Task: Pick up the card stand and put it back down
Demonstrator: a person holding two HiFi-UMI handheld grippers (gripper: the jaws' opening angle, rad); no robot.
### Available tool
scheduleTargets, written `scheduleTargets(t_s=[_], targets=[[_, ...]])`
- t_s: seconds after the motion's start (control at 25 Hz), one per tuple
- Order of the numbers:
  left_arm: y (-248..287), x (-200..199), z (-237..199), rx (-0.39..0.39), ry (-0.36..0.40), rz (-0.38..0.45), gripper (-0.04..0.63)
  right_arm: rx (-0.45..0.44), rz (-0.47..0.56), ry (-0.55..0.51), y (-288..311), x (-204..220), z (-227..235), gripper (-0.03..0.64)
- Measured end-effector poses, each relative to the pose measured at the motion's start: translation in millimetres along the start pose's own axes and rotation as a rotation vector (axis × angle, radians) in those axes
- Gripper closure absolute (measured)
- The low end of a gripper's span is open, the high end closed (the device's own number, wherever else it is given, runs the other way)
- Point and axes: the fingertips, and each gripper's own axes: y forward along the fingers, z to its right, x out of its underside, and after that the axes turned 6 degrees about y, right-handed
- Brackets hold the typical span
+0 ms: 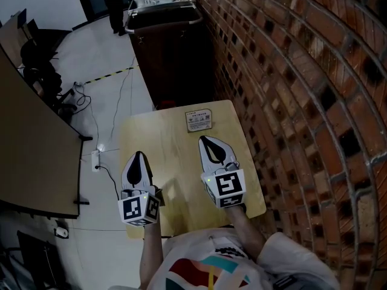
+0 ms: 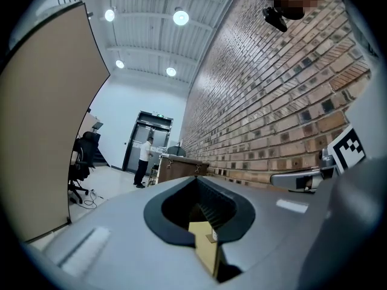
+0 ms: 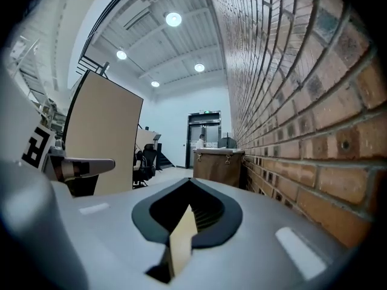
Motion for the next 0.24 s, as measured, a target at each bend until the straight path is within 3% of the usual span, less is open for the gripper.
scheduleTargets(t_s=[0.24], targets=[[2.3,0.3,-3.1,0.001,0.002,-0.002,0.591,-0.001,0.002,0.012,2.8,-0.8,-0.4,0.617]])
